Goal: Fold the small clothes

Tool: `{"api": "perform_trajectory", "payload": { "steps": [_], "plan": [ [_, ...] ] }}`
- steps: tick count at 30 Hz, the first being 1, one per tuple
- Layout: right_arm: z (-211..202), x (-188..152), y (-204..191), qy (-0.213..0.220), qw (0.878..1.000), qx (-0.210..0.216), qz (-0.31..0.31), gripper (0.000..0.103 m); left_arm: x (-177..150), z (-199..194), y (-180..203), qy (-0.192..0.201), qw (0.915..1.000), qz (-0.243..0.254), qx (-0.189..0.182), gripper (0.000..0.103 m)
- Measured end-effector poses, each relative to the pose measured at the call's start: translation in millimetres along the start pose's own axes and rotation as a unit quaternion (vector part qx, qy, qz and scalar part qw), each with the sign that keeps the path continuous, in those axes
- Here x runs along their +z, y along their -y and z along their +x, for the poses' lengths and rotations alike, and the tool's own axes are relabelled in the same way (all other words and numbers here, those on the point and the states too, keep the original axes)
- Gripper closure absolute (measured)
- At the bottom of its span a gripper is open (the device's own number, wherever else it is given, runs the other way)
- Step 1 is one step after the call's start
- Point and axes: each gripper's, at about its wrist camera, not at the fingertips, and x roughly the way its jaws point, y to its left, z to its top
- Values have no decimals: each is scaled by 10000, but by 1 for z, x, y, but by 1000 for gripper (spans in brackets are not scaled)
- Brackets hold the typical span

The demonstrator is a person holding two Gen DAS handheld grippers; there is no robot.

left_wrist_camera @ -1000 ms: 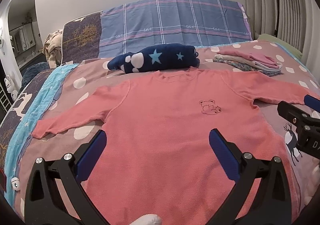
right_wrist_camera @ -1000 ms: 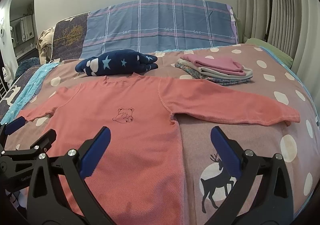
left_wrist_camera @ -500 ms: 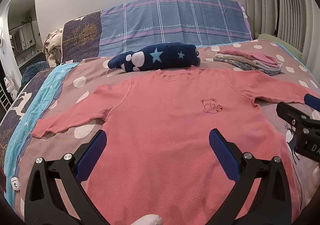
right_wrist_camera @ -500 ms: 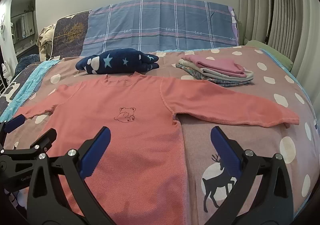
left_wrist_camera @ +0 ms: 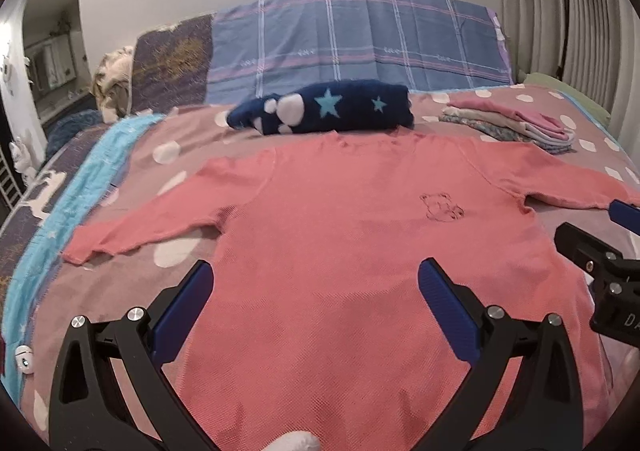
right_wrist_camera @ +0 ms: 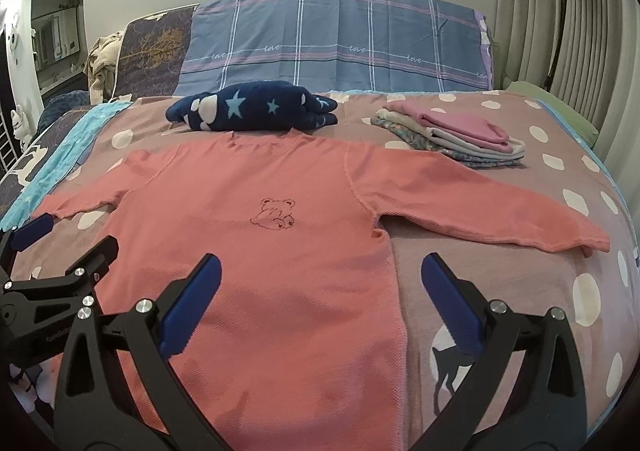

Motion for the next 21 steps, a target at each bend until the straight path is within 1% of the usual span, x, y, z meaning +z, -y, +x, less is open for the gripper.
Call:
{"api": "perform_trajectory", "payload": {
  "steps": [2,4,9,15,17,21],
  "plan": [
    [1,0,-3,-22,10000,12,-28,2,-2,4,-3,-132,9999,-25,-63,1],
    [3,-1,-5,-49,10000,27,-47,2,-4,7,-5,-186,9998,-10,-14,1],
    [6,-3,-8,-103,9999,38,-60,2,-6,9,-9,-226,9997,-35,-16,1],
    [8,-3,-11,-132,9999,22,-76,2,-7,12,-12,-254,9995,-107,-123,2],
    [9,-3,-11,-142,9999,15,-78,2,-8,12,-12,-249,9995,-87,-156,4],
    [11,-3,-11,-165,9998,-1,-70,2,-8,12,-13,-250,9995,-94,-180,5]
  ]
}}
